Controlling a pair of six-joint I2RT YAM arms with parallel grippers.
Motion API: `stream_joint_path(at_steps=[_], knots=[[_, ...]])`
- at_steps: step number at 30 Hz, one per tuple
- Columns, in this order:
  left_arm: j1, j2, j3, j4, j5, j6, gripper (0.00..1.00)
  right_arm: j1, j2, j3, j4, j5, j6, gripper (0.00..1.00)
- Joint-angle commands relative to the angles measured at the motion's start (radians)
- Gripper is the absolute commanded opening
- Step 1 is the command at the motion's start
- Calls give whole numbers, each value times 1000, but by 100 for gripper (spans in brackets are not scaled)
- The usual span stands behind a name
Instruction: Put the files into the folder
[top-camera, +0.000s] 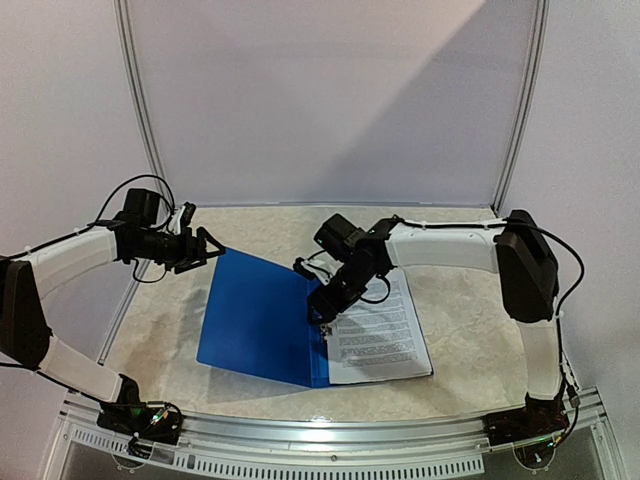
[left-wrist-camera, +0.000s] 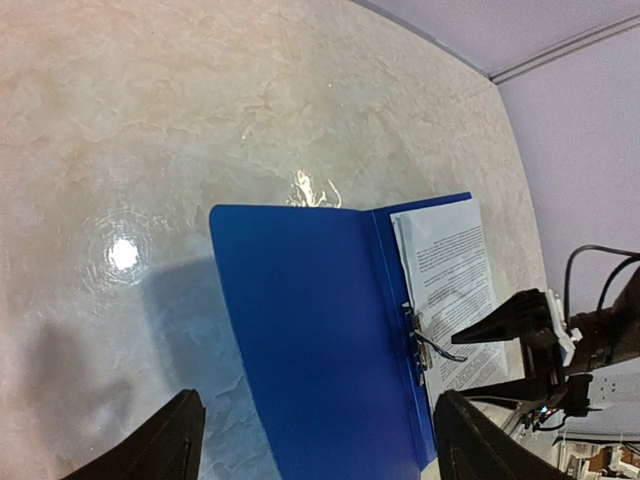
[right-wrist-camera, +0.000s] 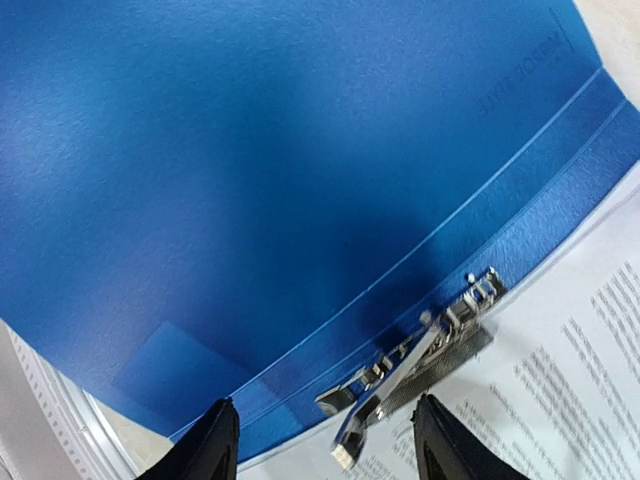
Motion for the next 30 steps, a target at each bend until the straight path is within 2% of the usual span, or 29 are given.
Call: stream_joint_path(at_steps=[1,3,4,5,6,7,11,13,15,16,19,20,30], knots=[[1,-7,-5,17,5,12,81,18,-121,-40,-12,107,12,63],[2,-8,-5,16,5,13,81,18,-161,-55,-2,161,18,67],[1,-11,-5,17,5,11,80,18,-175,-62,6,191,18,72],[1,-13,-7,16,6,12,81,17,-199,-65,9,227,17,79],[1,-14,-7,17,5,12,81,17,-213,-72,14,266,18,94],[1,-16,-6,17,6,12,81,17,-233,-79,19,328,18,98],[2,-18,-5,17,9,10,80,-8,-340,-187,108,594,32,99],[1,-17,-7,19,11,8,81,-32,-416,-267,149,708,101,99],[1,-16,-9,21,11,7,80,-91,-479,-350,175,659,159,99],[1,-16,-10,23,11,6,80,-142,-513,-379,166,594,198,95],[0,-16,-14,26,11,4,80,-317,-519,-444,96,399,375,63],[-1,-17,-15,27,11,1,80,-350,-509,-472,79,375,403,58],[-4,-13,-21,31,13,0,81,-370,-415,-579,92,321,443,58]])
